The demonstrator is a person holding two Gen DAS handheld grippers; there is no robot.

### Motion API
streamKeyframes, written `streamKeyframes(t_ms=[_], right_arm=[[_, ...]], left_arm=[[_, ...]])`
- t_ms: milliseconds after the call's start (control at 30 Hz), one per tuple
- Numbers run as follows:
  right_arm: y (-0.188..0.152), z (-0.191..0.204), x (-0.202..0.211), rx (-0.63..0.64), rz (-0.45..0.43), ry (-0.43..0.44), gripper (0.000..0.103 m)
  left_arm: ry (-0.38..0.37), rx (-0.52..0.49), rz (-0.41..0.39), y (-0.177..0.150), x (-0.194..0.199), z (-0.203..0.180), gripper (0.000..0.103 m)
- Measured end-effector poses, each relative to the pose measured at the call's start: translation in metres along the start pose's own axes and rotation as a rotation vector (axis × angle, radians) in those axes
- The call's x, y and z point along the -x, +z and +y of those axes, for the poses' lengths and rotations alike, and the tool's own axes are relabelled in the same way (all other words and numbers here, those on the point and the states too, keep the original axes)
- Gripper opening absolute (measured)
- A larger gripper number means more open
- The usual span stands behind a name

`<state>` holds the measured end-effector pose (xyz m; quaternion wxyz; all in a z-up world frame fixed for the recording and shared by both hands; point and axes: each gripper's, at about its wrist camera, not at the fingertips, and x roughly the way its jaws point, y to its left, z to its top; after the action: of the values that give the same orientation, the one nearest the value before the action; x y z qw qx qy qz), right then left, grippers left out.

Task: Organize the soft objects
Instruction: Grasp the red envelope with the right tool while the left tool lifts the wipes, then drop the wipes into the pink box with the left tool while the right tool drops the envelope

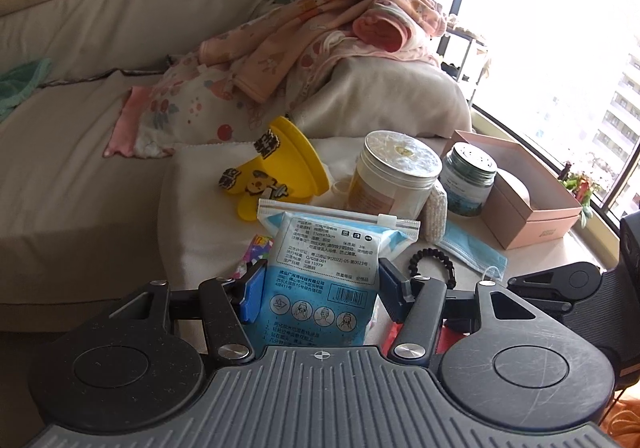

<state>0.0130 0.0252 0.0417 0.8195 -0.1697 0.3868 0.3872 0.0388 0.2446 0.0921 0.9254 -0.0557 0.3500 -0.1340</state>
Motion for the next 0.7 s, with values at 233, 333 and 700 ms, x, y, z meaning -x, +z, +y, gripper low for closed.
streamKeyframes(t_ms=[233, 333, 700], right_arm=[[-0.010, 0.002, 0.053, 0.049, -0.109, 0.027, 0.051], [-0.024, 0.000, 0.086, 0.085, -0.160, -0.015, 0.051], [-0.098, -0.044, 0.230, -0.019, -0.373, -0.316, 0.052]], left_arm=[[-0.001, -0.006, 0.025, -0.003, 0.012, -0.014, 0.062], [-0.024, -0.028, 0.045, -0.007, 0.018, -0.034, 0.062], [-0.287, -0.253, 0.144, -0.013, 0.019, -0.182, 0.062]])
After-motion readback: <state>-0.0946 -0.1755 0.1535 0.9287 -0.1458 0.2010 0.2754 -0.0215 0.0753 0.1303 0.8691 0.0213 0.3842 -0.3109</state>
